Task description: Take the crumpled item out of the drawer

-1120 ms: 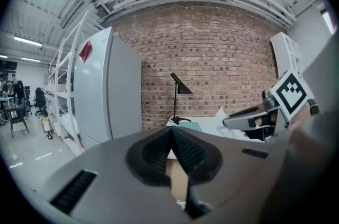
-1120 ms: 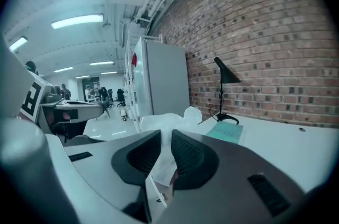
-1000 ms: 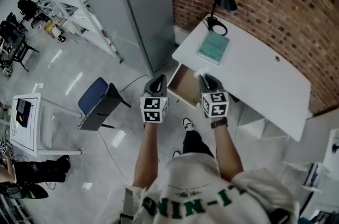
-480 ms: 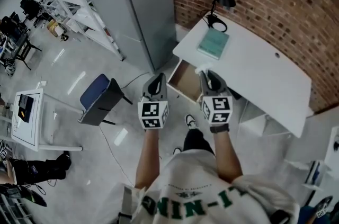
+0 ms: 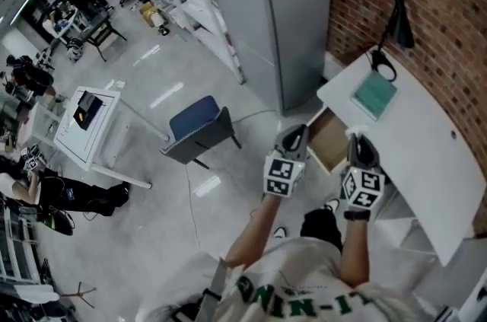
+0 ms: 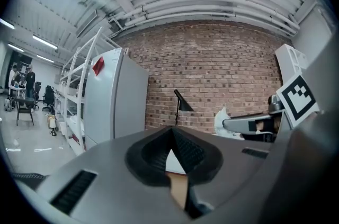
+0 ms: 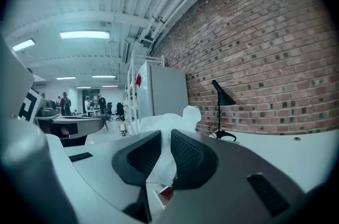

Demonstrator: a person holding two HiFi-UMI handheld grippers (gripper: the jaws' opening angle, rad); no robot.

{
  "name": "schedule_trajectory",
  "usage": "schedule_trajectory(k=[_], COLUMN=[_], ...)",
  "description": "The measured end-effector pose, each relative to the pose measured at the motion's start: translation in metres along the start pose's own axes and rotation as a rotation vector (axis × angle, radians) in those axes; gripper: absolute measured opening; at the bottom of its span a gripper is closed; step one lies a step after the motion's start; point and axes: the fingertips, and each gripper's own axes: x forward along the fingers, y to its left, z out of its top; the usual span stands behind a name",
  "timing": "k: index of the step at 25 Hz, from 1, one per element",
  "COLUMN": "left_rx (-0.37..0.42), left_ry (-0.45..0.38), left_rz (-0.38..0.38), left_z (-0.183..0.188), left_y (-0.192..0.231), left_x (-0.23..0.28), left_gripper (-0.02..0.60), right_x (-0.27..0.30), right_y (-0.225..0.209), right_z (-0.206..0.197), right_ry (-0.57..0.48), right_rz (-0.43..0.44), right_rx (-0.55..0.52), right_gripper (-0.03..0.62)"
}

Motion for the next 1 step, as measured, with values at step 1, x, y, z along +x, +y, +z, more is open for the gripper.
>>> schedule_trajectory(k=[1], left_rx=[-0.017], left_ry=[0.033], left_rz=[-0.033], left_z=[-0.0135], left_y=[-0.0175], left_x=[0.004], left_gripper=[-0.003], right_x=[-0.0094], right_y=[-0.0126], right_z=[-0.0169], right_ry=[0.034], right_rz=[-0.018], right_rx=[0.017], right_gripper=[0.055])
